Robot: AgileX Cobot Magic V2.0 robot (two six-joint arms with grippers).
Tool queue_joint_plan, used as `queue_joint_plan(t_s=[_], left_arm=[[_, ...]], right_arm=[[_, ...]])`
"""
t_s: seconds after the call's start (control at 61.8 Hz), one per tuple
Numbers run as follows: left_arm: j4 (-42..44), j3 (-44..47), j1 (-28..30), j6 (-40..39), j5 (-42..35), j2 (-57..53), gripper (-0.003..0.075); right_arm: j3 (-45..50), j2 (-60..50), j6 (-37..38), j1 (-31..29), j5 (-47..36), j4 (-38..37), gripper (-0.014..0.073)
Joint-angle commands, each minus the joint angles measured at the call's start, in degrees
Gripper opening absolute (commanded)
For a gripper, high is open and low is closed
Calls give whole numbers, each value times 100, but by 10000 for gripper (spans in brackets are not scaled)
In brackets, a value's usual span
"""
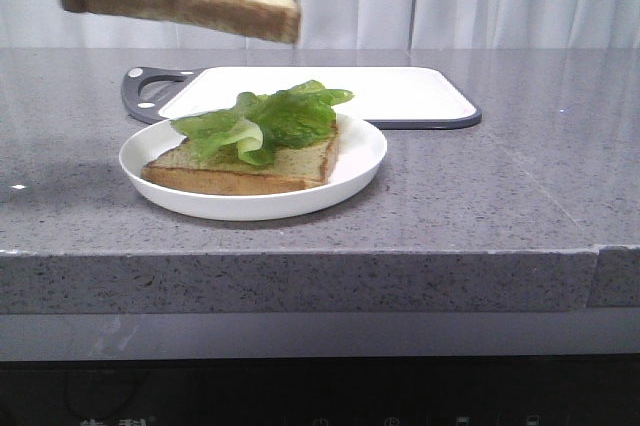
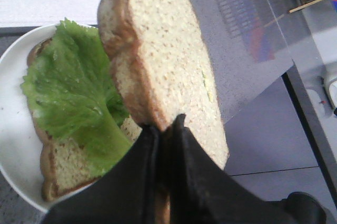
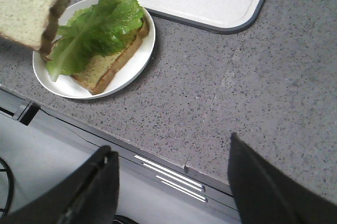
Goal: Left arm grabs bread, right arm adds lettuce
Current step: 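Lower the held bread slice onto the lettuce with the left gripper and release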
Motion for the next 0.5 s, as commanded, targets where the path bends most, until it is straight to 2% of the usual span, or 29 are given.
queue_joint_plan(t_s=[0.0,0.405,0.486], left_arm=[[-745,-226,-120,349,125,216,-20],[-629,-628,-226,369,371,1356,-20],[-619,-628,-226,369,464,1412,26]], right_arm=[[-130,-19,-9,-34,-291,93,466],[-130,-19,-9,-34,-291,93,466],[-130,-19,-9,-34,-291,93,466]])
